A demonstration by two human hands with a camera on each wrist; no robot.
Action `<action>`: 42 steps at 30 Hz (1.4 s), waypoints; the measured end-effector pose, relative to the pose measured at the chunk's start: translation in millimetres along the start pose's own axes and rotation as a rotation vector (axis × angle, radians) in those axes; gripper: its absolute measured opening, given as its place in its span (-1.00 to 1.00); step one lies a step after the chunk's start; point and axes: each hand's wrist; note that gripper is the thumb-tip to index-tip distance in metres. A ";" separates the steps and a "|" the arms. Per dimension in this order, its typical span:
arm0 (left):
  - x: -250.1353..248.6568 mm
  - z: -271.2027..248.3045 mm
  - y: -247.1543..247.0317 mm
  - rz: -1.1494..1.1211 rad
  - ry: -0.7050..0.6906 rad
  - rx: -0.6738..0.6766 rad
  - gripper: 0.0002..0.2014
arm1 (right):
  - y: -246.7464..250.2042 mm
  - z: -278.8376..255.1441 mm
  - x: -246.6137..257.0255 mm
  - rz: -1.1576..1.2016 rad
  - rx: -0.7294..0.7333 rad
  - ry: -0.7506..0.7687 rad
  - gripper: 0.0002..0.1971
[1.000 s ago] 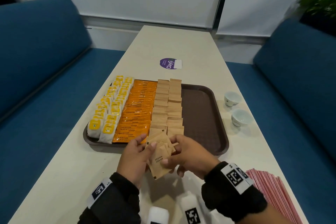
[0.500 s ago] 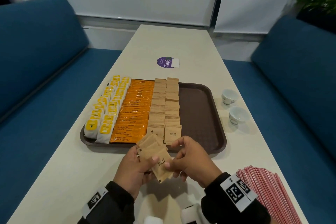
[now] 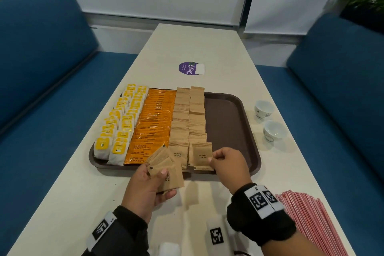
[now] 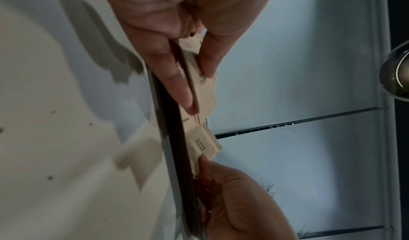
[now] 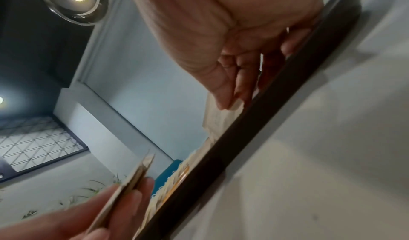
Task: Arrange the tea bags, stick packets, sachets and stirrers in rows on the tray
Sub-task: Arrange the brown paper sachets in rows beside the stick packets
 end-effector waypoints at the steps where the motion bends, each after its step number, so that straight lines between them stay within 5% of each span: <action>1: 0.9 -0.7 -0.4 0.003 0.005 -0.001 -0.75 | -1.4 1.8 1.6 -0.061 0.005 -0.020 -0.87; 18: 3.0 0.4 -3.9 0.030 0.070 -0.008 -0.68 | -4.9 21.4 14.8 -0.195 0.042 -0.158 -0.93; 26: 3.6 -1.0 -0.1 0.076 0.019 0.045 -0.61 | 2.1 7.9 5.5 0.093 0.028 0.056 -0.84; 31: 4.2 -3.2 -11.5 0.088 -0.031 0.043 -0.61 | 5.9 -16.9 6.5 0.178 0.294 0.215 -0.80; 37: 6.8 -4.5 -20.6 0.100 -0.089 0.007 -0.62 | 11.3 -32.4 1.5 0.546 0.397 0.029 -0.73; 42: 11.0 -6.3 -25.6 0.119 -0.108 0.010 -0.63 | 7.6 -39.6 -4.0 0.454 0.516 0.043 -0.82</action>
Point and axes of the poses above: each hand's wrist, its own z-axis towards the middle knuckle, its own y-axis out of the back of the hand, x = y × z, and after that the axes turned 3 degrees about x, right-handed
